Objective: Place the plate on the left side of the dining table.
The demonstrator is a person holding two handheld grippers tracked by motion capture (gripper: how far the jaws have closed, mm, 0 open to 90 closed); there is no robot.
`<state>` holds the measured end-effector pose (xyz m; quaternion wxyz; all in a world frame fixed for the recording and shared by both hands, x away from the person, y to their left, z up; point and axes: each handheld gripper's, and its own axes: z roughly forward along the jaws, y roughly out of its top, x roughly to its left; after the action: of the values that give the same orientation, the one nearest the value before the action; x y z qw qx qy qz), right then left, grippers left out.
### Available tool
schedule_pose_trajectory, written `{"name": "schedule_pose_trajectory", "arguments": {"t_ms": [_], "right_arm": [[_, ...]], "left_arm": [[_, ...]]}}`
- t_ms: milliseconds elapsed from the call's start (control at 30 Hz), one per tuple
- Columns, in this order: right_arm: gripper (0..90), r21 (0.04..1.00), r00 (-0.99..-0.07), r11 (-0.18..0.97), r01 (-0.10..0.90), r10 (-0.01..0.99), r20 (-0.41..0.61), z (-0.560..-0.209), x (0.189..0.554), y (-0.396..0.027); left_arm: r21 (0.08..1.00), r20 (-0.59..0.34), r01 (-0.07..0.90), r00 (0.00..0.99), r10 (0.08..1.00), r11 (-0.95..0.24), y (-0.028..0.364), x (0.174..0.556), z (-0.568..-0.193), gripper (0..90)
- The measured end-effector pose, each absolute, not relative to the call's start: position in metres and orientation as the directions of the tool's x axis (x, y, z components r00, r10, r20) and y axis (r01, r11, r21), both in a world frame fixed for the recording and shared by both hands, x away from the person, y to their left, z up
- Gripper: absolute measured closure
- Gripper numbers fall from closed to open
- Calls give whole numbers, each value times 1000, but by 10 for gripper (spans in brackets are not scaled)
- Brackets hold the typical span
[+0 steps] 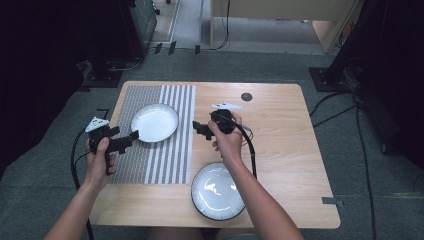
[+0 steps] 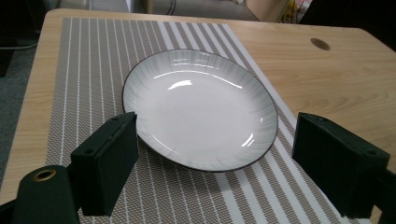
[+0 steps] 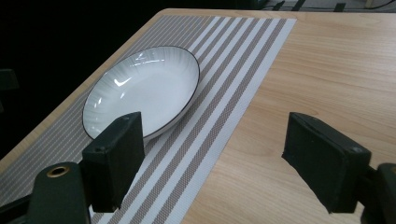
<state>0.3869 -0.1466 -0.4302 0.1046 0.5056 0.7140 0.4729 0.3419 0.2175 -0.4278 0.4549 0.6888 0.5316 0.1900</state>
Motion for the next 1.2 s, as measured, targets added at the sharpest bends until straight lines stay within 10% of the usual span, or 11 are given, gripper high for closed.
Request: {"name": "schedule_pose_trajectory", "arguments": {"t_ms": [1200], "right_arm": [[187,828,-438,45,560,864,249,-458,281,-230]], "left_arm": [[861,-208,507,434,876,-47,180,246,-458,146]]}}
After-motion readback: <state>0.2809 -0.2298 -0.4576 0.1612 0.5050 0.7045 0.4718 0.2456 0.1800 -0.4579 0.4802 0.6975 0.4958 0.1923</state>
